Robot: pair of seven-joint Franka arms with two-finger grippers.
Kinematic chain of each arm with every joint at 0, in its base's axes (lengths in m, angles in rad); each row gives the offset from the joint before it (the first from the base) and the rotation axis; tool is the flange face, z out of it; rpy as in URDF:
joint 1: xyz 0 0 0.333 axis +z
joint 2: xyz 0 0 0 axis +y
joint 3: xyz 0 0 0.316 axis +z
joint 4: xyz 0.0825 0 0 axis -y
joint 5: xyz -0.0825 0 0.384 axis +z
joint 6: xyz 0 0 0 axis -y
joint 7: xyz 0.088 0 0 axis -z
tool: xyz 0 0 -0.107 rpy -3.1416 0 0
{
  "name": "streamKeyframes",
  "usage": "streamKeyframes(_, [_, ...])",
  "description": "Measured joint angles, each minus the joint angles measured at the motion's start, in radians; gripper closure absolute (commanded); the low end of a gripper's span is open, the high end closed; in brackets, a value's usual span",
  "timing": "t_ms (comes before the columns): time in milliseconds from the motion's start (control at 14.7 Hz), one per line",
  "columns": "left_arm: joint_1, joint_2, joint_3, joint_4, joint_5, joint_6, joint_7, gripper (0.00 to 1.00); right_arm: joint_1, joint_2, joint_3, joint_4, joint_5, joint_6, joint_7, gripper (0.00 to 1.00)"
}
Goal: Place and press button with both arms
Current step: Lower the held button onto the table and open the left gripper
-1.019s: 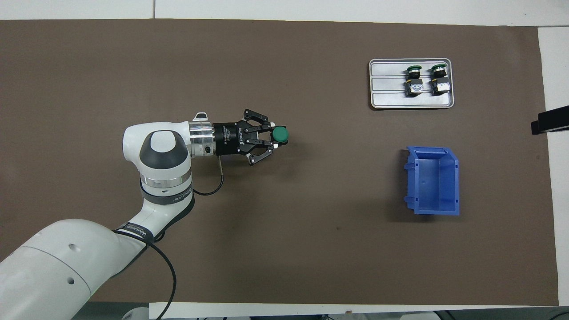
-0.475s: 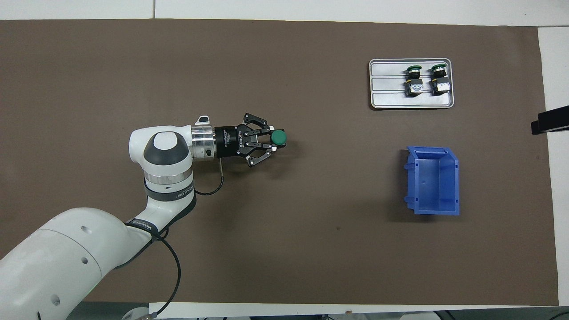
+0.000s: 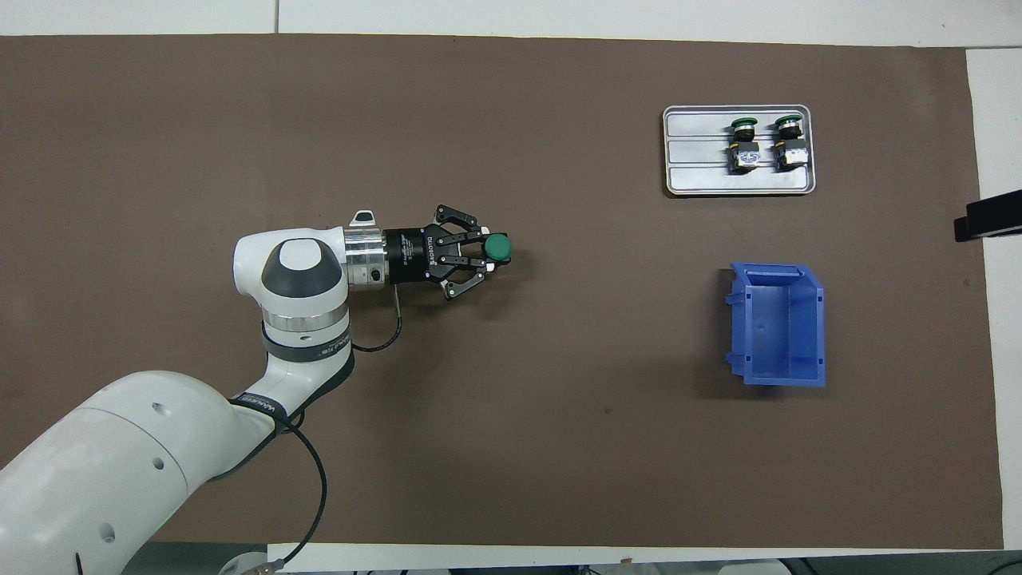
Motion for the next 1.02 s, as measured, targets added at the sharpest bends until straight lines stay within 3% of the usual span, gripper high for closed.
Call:
streamKeyframes(407, [0.000, 0.002, 0.000, 0.001, 0.000, 0.013, 0.002, 0.98, 0.000, 0.000, 0.000, 0.000, 0.000, 0.000, 0.000, 0.01])
streamKeyframes(543, [0.000, 0.001, -0.001, 0.000, 0.000, 0.016, 0.002, 0.91, 0.000, 0.000, 0.000, 0.000, 0.000, 0.000, 0.000, 0.01])
streamKeyframes(611, [0.000, 0.001, -0.001, 0.000, 0.000, 0.016, 0.002, 0.46, 0.000, 0.000, 0.000, 0.000, 0.000, 0.000, 0.000, 0.01])
streamKeyframes(679, [0.000, 0.001, -0.001, 0.000, 0.000, 0.017, 0.002, 0.09, 0.000, 0.000, 0.000, 0.000, 0.000, 0.000, 0.000, 0.01])
streamKeyframes(747, [0.000, 0.002, -0.001, 0.000, 0.000, 0.023, 0.002, 0.00, 0.000, 0.000, 0.000, 0.000, 0.000, 0.000, 0.000, 0.01])
streamKeyframes(1019, [0.001, 0.008, 0.001, -0.005, 0.000, 0.052, 0.009, 0.00, 0.000, 0.000, 0.000, 0.000, 0.000, 0.000, 0.000, 0.01])
